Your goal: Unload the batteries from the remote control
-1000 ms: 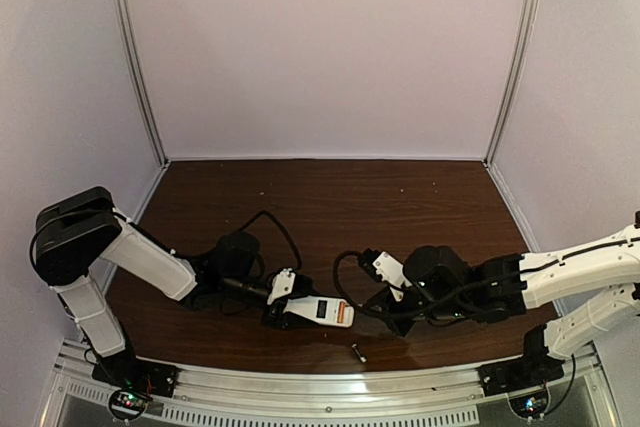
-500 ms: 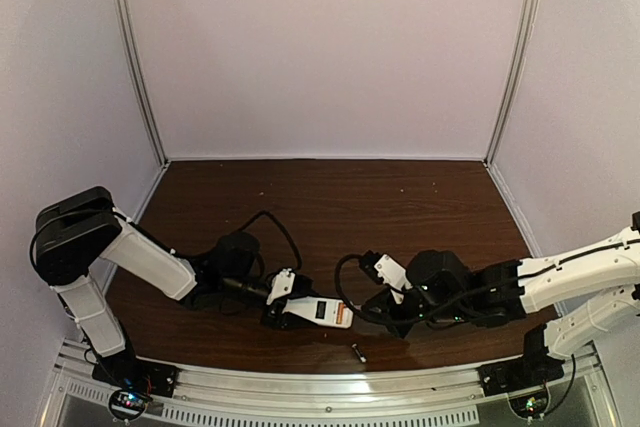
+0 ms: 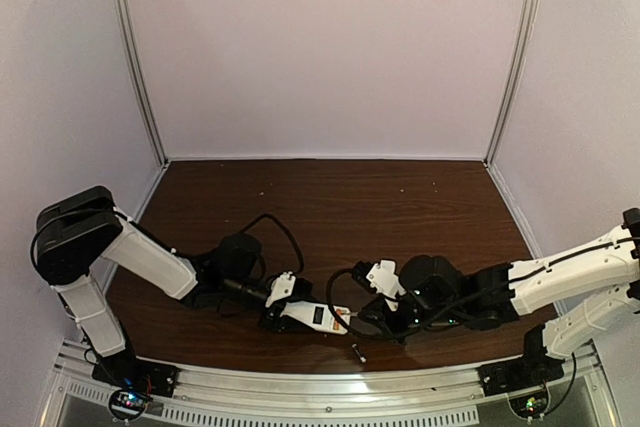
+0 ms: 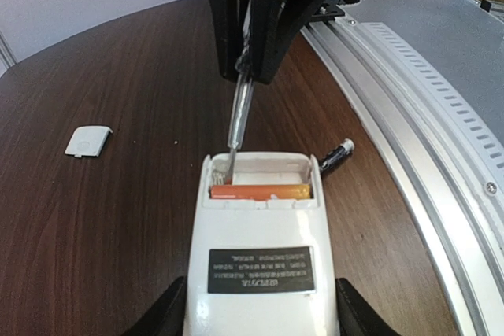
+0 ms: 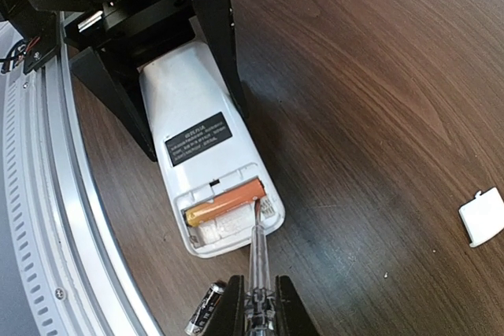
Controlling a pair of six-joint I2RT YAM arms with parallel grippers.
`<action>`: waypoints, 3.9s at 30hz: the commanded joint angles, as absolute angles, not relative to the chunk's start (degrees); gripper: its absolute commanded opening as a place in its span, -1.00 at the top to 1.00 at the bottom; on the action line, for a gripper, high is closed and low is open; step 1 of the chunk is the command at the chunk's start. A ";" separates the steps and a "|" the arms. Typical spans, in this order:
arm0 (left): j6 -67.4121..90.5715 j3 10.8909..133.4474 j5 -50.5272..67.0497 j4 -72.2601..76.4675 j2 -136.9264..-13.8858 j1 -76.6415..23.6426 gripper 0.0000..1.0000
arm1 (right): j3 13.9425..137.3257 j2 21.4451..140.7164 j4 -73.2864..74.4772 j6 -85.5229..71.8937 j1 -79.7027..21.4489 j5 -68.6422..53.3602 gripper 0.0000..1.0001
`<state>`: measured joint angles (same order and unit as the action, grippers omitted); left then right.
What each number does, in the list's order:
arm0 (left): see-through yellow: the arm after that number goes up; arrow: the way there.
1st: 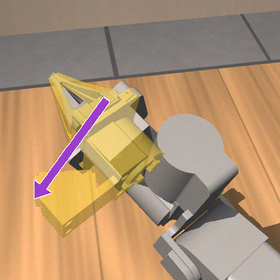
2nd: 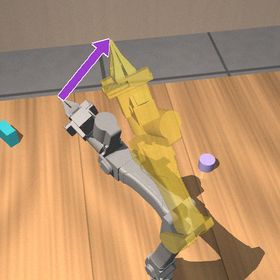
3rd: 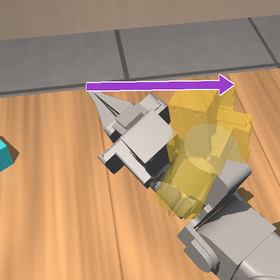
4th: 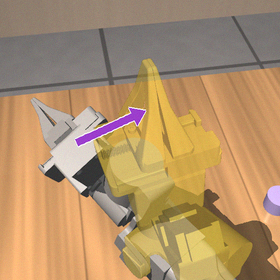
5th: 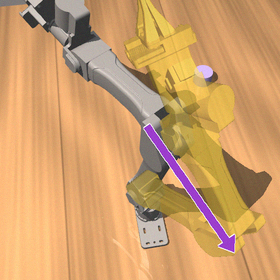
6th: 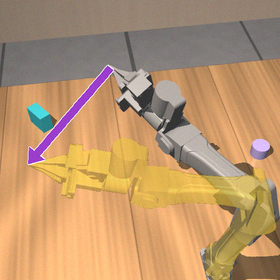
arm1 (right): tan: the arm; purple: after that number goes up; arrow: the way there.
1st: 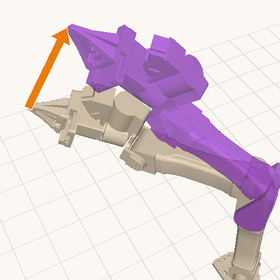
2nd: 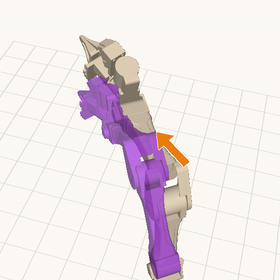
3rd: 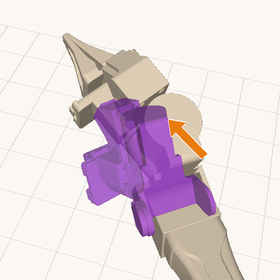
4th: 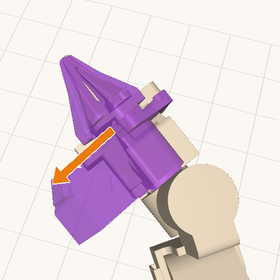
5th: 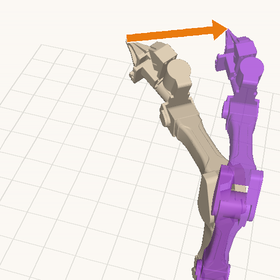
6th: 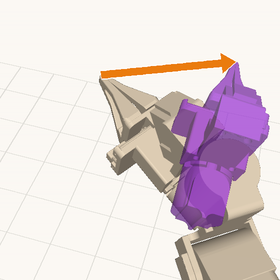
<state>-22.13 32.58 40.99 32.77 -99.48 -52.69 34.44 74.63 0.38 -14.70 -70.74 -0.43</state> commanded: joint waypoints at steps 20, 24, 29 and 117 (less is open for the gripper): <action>-23.41 36.94 36.84 36.12 -105.21 -52.01 1.00 | 28.79 84.23 -15.97 -22.08 -64.54 -7.95 1.00; -23.64 37.44 36.89 35.66 -106.25 -51.79 1.00 | 28.95 86.73 -17.28 -18.87 -64.33 -10.56 1.00; -23.69 38.17 38.22 35.65 -107.54 -51.37 1.00 | 29.74 90.16 -17.91 -13.52 -64.33 -12.17 1.00; -23.83 38.76 43.42 34.01 -108.09 -48.50 1.00 | 30.94 83.39 -9.98 -16.51 -70.17 7.84 1.00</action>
